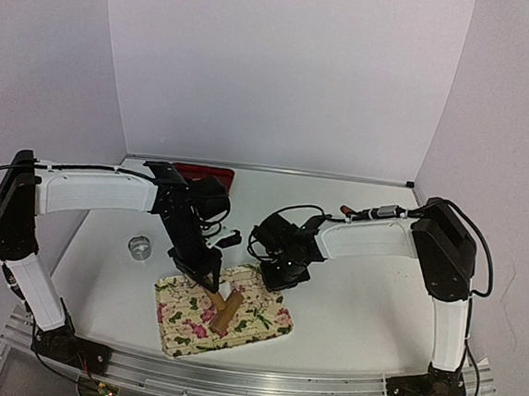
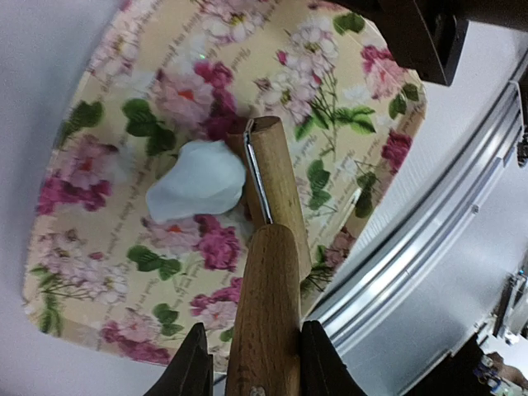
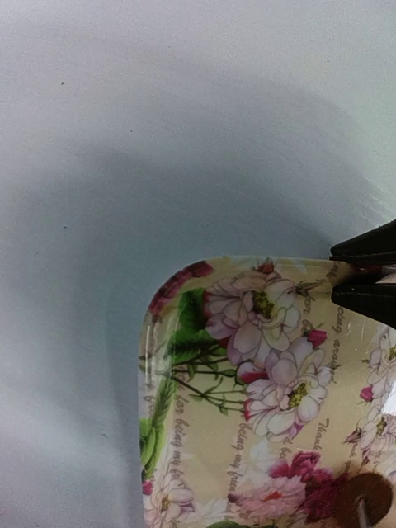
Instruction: Roll out the dumpling wrappers from the dough
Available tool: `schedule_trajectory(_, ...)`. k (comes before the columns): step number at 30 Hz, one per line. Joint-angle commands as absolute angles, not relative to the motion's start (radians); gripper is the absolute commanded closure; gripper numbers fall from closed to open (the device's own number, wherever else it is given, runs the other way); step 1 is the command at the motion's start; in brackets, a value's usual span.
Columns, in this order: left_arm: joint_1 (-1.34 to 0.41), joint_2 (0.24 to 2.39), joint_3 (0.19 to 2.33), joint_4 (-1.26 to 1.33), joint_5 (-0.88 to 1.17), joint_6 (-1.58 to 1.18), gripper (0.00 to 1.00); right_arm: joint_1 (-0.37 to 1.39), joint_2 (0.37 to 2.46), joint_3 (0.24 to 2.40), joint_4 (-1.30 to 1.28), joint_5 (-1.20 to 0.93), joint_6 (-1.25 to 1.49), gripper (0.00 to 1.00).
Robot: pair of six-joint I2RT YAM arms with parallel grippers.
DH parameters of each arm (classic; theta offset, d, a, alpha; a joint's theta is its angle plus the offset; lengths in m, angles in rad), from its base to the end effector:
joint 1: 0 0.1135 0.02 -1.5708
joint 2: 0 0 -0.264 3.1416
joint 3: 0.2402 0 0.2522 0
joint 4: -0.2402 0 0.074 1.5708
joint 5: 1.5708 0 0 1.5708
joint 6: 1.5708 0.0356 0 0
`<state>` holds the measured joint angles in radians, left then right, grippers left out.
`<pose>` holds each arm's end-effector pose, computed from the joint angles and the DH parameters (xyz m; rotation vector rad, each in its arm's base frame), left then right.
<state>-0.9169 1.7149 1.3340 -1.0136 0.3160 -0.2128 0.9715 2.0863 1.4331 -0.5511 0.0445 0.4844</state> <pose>0.1898 -0.2659 0.2332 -1.0992 -2.8668 0.5584 0.2384 0.3462 0.1397 -0.6695 2.7428 0.3012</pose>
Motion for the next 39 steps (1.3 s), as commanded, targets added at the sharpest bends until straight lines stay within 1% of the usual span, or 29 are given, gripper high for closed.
schedule_trajectory(1, -0.921, 1.813, 1.264, -1.113, 0.324, -0.215, 1.0, 0.989, 2.06, 1.4, -0.615, 0.128, 0.459, 1.0)
schedule_trajectory(5, -0.916, 1.83, 1.27, -1.103, 0.33, -0.212, 1.0, 0.99, 2.05, 1.388, -0.615, 0.132, 0.478, 1.0)
schedule_trajectory(8, -0.916, 1.796, 1.297, -1.07, 0.336, -0.212, 1.0, 0.99, 2.042, 1.376, -0.615, 0.135, 0.493, 1.0)
schedule_trajectory(11, -0.916, 1.745, 1.355, -1.047, 0.363, -0.232, 1.0, 0.991, 2.031, 1.367, -0.617, 0.139, 0.508, 1.0)
schedule_trajectory(16, -0.916, 1.698, 1.476, -1.083, 0.447, -0.294, 1.0, 0.989, 2.022, 1.362, -0.619, 0.139, 0.514, 1.0)
schedule_trajectory(21, -0.915, 1.648, 1.539, -1.118, 0.506, -0.338, 1.0, 0.99, 2.032, 1.376, -0.624, 0.135, 0.507, 1.0)
schedule_trajectory(27, -0.868, 1.623, 1.544, -1.104, 0.466, -0.386, 1.0, 0.99, 2.043, 1.397, -0.63, 0.132, 0.505, 1.0)
schedule_trajectory(32, -0.821, 1.622, 1.528, -1.015, 0.418, -0.445, 1.0, 0.991, 2.038, 1.397, -0.632, 0.143, 0.507, 1.0)
schedule_trajectory(39, -0.779, 1.668, 1.502, -0.921, 0.415, -0.468, 1.0, 0.991, 2.034, 1.398, -0.633, 0.144, 0.509, 1.0)
